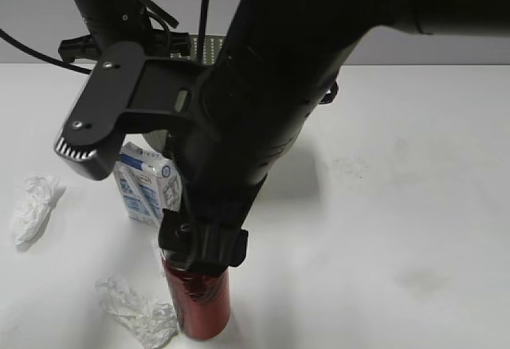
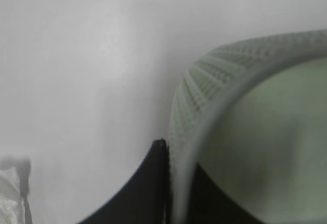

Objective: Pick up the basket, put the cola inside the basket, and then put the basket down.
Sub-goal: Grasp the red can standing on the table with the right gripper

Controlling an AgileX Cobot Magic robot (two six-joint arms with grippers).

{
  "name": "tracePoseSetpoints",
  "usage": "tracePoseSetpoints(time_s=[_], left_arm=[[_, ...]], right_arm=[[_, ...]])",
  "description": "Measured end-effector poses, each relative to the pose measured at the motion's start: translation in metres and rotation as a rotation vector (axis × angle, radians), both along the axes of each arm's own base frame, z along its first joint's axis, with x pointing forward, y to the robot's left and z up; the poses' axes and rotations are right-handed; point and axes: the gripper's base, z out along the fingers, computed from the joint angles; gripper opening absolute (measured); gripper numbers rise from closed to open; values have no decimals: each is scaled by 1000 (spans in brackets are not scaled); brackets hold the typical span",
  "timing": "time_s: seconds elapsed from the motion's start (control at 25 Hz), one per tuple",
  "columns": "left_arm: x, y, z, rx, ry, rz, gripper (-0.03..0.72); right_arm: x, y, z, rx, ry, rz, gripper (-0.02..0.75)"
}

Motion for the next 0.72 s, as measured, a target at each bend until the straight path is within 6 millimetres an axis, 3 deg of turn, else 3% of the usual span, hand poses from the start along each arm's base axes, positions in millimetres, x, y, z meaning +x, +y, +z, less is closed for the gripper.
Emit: tracePoseSetpoints(time_s=[0.16,0.44,0.72], left_arm=[[0,0,0,0,-1,1,3],[0,0,0,0,-2,1,3],[0,0,0,1,-3,1,3]], right_arm=[[-1,2,-5,-4,31,-6,676],[6,11,-41,-94,70,0,676],[9,16,-57,-114,90,-5,659]])
